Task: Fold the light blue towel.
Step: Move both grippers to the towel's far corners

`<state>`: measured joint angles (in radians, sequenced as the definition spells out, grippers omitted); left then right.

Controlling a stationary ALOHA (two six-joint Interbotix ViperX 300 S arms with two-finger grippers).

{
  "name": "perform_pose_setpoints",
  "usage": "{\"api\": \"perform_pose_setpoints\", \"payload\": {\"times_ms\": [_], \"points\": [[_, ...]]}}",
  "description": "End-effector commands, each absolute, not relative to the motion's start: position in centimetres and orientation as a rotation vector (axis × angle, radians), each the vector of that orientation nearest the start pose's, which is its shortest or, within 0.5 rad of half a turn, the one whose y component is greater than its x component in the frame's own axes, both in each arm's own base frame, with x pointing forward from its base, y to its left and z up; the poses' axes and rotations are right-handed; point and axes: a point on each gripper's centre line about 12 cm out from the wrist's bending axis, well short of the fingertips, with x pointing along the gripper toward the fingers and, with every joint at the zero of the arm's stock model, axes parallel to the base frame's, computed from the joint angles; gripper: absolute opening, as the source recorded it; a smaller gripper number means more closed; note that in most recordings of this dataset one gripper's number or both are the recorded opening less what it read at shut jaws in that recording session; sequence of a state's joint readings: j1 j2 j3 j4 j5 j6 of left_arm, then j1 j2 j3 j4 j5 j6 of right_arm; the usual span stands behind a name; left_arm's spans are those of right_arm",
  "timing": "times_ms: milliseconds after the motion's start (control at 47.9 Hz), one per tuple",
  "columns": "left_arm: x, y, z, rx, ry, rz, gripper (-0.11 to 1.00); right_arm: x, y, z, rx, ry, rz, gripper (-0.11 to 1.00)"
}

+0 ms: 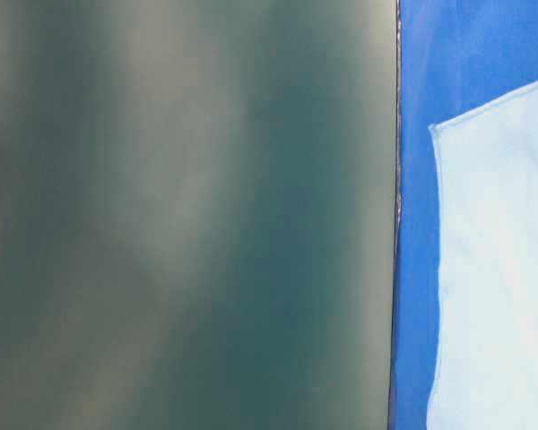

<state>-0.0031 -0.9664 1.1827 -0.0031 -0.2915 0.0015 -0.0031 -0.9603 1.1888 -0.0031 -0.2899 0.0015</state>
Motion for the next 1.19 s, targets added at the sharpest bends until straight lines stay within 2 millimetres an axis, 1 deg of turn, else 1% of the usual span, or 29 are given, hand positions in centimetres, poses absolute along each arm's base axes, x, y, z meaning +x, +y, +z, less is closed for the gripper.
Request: {"api": "perform_pose_setpoints", "payload": {"times_ms": [0,125,188,334,418,460,564,690,731,773,794,878,940,982,1024,1045,1107,1170], "points": [[20.7,0.7,29.1,-0.048,-0.022,0.039,0.0,20.3,0.0,30.4,0.003,-0.107,-0.001,0.0],[21.4,2.4,27.3,-0.065,0.089,0.117,0.0,21.6,-0.8,30.7,0.003,-0.081,-0.036,0.0],[21.6,3.3,26.7,-0.073,0.122,0.159,0.0,22.4,-1.6,30.3,0.003,-0.037,-0.073,0.0],[21.6,5.2,25.2,-0.089,0.202,0.244,0.0,24.4,-4.3,28.7,0.021,0.097,-0.175,0.0],[21.6,5.9,24.5,-0.09,0.233,0.274,0.0,25.2,-5.9,27.6,0.031,0.157,-0.232,0.0],[21.6,6.2,24.2,-0.085,0.248,0.285,0.0,25.6,-7.1,26.9,0.04,0.189,-0.272,0.0],[21.6,7.2,22.8,-0.096,0.3,0.329,0.0,26.6,-9.1,25.5,0.058,0.253,-0.33,0.0],[21.8,8.6,21.3,-0.114,0.352,0.383,0.02,28.4,-11.5,23.9,0.081,0.329,-0.384,0.01],[21.9,9.3,20.7,-0.122,0.365,0.407,0.07,28.9,-12.3,23.3,0.089,0.36,-0.4,0.01],[22.0,9.7,20.3,-0.124,0.37,0.424,0.18,29.5,-13.4,22.4,0.102,0.402,-0.422,0.04],[22.0,10.0,20.0,-0.127,0.373,0.433,0.23,29.8,-13.8,22.0,0.106,0.418,-0.429,0.09],[22.1,11.4,18.9,-0.138,0.384,0.482,0.51,30.7,-15.4,20.5,0.116,0.478,-0.456,0.35],[22.2,12.2,18.0,-0.146,0.395,0.509,0.69,31.3,-16.5,19.1,0.125,0.521,-0.473,0.54],[22.2,12.7,17.4,-0.151,0.405,0.526,0.79,31.7,-17.2,18.3,0.129,0.544,-0.48,0.62],[22.3,13.2,16.5,-0.157,0.421,0.541,0.85,31.9,-17.7,17.4,0.132,0.568,-0.485,0.63],[22.4,13.3,16.1,-0.159,0.425,0.545,0.86,32.1,-17.9,17.0,0.134,0.58,-0.488,0.62],[22.5,13.9,15.2,-0.164,0.435,0.561,0.86,32.5,-18.6,15.8,0.14,0.609,-0.493,0.59],[22.6,14.4,14.2,-0.171,0.452,0.573,0.85,32.8,-19.1,14.6,0.146,0.638,-0.498,0.58]]}}
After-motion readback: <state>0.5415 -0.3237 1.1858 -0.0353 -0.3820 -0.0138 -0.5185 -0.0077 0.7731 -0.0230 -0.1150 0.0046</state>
